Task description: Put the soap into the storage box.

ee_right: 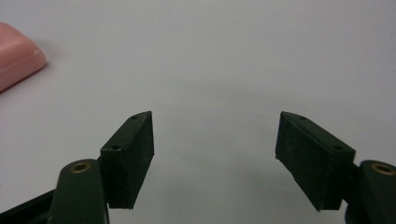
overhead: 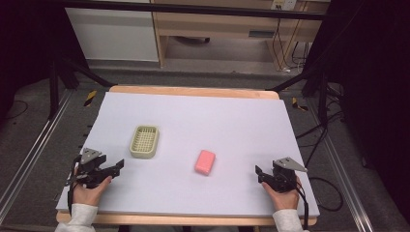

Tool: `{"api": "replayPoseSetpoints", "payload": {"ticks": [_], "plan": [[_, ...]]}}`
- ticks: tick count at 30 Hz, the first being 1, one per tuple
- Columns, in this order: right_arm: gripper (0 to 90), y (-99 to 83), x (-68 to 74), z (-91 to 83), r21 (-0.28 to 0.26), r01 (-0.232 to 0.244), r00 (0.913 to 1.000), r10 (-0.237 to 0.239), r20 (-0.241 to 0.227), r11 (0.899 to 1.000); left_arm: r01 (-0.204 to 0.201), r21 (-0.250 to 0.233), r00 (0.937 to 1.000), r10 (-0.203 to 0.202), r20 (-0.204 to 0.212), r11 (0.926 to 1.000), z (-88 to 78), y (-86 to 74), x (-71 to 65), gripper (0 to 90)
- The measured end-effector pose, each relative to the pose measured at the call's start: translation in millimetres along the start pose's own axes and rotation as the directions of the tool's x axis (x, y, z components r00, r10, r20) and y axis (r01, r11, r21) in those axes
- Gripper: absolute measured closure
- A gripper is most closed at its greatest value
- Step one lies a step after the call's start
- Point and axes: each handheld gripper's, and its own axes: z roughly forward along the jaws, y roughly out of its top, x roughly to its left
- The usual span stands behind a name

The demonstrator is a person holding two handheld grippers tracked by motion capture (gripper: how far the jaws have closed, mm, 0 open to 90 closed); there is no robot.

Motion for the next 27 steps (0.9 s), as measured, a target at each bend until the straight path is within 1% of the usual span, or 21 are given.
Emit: {"api": "replayPoseSetpoints", "payload": {"ticks": [1, 2, 4, 7, 9, 10, 13, 15, 21, 23, 24, 25, 27], "plan": [[28.2, -0.1, 0.6, -0.7, 0.002, -0.012, 0.9999, 0.012, -0.008, 1.000, 0.009, -0.006, 1.0000, -0.009, 0.001, 0.9999, 0.4, -0.1, -1.5, 28.5], [28.2, -0.5, 0.3, -0.5, 0.000, -0.007, 1.0000, 0.007, -0.005, 1.000, 0.002, -0.001, 1.0000, -0.002, 0.001, 1.0000, 0.1, -0.1, -2.0, 28.6], [28.2, -0.9, 0.4, -0.7, 0.001, -0.006, 1.0000, 0.006, -0.004, 1.000, 0.004, -0.001, 1.0000, -0.004, 0.003, 1.0000, 0.3, -0.1, -4.6, 29.3], [28.2, -1.1, 1.0, -0.9, 0.002, -0.004, 1.0000, 0.004, -0.007, 1.000, -0.007, 0.006, 0.9999, 0.007, 0.009, 1.0000, 0.2, 0.4, -7.6, 30.1], [28.2, -1.3, 1.2, -0.3, 0.004, 0.003, 1.0000, -0.003, -0.003, 1.000, -0.008, 0.001, 0.9999, 0.008, 0.015, 1.0000, 0.8, 0.5, -10.5, 30.3], [28.2, -1.4, 1.1, 0.0, 0.003, 0.008, 1.0000, -0.008, -0.003, 1.000, -0.016, 0.005, 0.9997, 0.016, 0.018, 0.9999, 0.9, 0.8, -12.2, 30.4], [28.2, -1.6, 1.7, 0.2, 0.006, 0.005, 1.0000, -0.005, -0.005, 1.000, -0.021, 0.001, 0.9996, 0.021, 0.021, 0.9998, 1.4, 1.1, -16.2, 30.4], [28.2, -1.6, 1.6, 0.1, 0.006, 0.006, 1.0000, -0.006, -0.005, 1.000, -0.034, 0.006, 0.9991, 0.034, 0.024, 0.9994, 1.3, 1.7, -18.2, 30.4], [28.2, -1.7, 2.2, 0.0, 0.014, 0.001, 1.0000, -0.001, -0.006, 1.000, -0.043, 0.001, 0.9988, 0.043, 0.026, 0.9991, 1.7, 2.7, -23.1, 30.4], [28.2, -1.9, 2.1, -0.1, 0.007, 0.005, 1.0000, -0.004, -0.003, 1.000, -0.045, -0.001, 0.9986, 0.045, 0.028, 0.9990, 1.3, 3.1, -24.5, 30.4], [28.2, -1.6, 2.6, -0.9, 0.009, -0.004, 1.0000, 0.004, -0.008, 1.000, -0.046, -0.004, 0.9985, 0.046, 0.031, 0.9989, 1.0, 3.4, -26.0, 30.3], [28.2, -1.5, 2.2, -1.0, 0.002, 0.000, 1.0000, 0.000, -0.009, 1.000, -0.046, -0.004, 0.9984, 0.046, 0.034, 0.9989, 1.0, 3.5, -26.8, 30.3], [28.3, -1.4, 2.8, -1.2, 0.002, -0.004, 0.9999, 0.004, -0.012, 1.000, -0.055, -0.001, 0.9978, 0.055, 0.037, 0.9985, 0.7, 4.0, -29.1, 30.2]]}}
